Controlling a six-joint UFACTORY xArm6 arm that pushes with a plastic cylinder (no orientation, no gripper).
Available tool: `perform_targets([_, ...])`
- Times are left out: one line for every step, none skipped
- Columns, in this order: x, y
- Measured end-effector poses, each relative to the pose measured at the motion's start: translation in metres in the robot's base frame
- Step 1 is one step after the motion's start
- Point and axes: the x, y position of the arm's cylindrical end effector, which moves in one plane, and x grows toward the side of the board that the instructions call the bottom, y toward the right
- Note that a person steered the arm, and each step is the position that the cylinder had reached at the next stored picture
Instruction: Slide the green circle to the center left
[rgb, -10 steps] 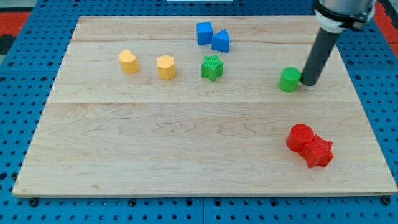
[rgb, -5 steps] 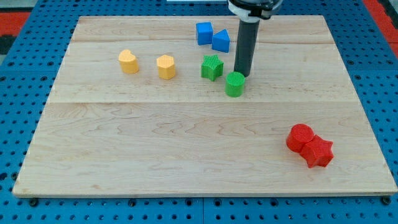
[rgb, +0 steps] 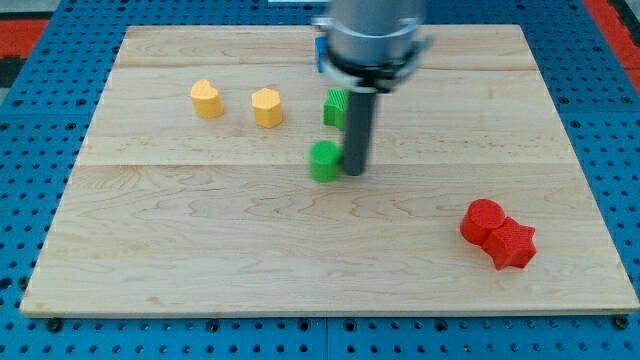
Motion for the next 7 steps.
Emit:
perform_targets([-0.003, -0.122])
perform_targets([-0.019, -0.179])
perform_targets([-0.038, -0.173])
perform_targets([-0.042, -0.114])
perform_targets([-0.067, -0.142])
perform_targets([-0.082, -0.173])
perform_targets([-0.074, -0.192])
